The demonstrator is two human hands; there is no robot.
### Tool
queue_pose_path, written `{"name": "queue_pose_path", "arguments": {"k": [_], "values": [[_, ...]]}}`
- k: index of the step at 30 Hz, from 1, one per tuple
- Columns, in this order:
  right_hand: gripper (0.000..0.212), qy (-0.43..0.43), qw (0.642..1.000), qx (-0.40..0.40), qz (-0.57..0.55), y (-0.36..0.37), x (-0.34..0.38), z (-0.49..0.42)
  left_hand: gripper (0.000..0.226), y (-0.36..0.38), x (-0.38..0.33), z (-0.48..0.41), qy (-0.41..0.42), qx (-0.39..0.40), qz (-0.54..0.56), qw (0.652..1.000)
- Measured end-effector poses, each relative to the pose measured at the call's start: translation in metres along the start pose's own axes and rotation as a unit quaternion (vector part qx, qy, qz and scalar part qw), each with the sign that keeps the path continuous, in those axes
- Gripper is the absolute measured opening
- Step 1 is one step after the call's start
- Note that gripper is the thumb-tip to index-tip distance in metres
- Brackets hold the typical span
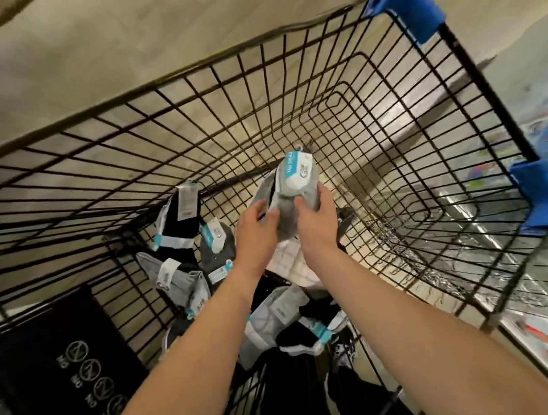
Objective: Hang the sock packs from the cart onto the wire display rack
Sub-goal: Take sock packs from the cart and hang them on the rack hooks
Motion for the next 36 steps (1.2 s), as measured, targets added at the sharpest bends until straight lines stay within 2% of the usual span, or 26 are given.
{"name": "queue_pose_path", "arguments": {"k": [3,4,7,10,13,16,21,25,28,32,36], "values": [[0.048,0.002,0.999,0.041,-0.019,-0.002,0.014,0.01,0.069,-0.004,-0.004,0.009,-0.042,0.021,0.079,0.996],[0.048,0.008,0.999,0.05,-0.007,-0.003,0.018,0.014,0.066,-0.008,-0.012,0.016,-0.044,0.031,0.082,0.995],[0.039,0.012,0.994,0.104,0.021,0.002,0.023,0.031,0.036,-0.023,-0.028,0.031,-0.031,0.033,0.112,0.993],[0.024,0.01,0.987,0.159,0.033,0.012,0.024,0.046,0.03,-0.042,-0.021,0.033,-0.051,-0.003,0.124,0.991],[0.015,0.016,0.989,0.131,0.063,0.016,0.01,0.034,0.026,-0.064,-0.012,0.026,-0.053,-0.075,0.074,0.993],[0.028,0.088,0.991,0.088,0.059,0.02,-0.01,0.013,0.035,-0.071,0.001,0.01,-0.051,-0.091,0.062,0.993],[0.058,0.165,0.982,0.089,0.022,0.048,-0.036,-0.015,0.041,-0.059,0.038,-0.031,-0.064,-0.072,0.02,0.995],[0.069,0.168,0.984,0.047,0.023,0.066,-0.05,-0.034,0.022,-0.052,0.037,-0.04,-0.05,-0.07,-0.001,0.996],[0.069,0.168,0.985,0.025,0.032,0.075,-0.057,-0.042,0.026,-0.045,0.041,-0.045,-0.046,-0.067,-0.003,0.997],[0.037,0.126,0.99,0.054,0.018,0.084,-0.047,-0.038,0.035,-0.042,0.039,-0.044,-0.04,-0.073,0.005,0.996],[0.016,0.031,0.998,-0.012,0.058,0.056,-0.019,-0.026,0.033,-0.052,0.024,-0.023,-0.037,-0.089,0.0,0.995]]}}
Point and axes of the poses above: each hand's wrist, its own z-axis away from the middle knuckle, its own y-axis out of the palm, x = y × z, the point moved 7 cm from there along -z, towards the middle knuckle, and after that the axes turned 8 degrees about -x, right-handed, at the moved point
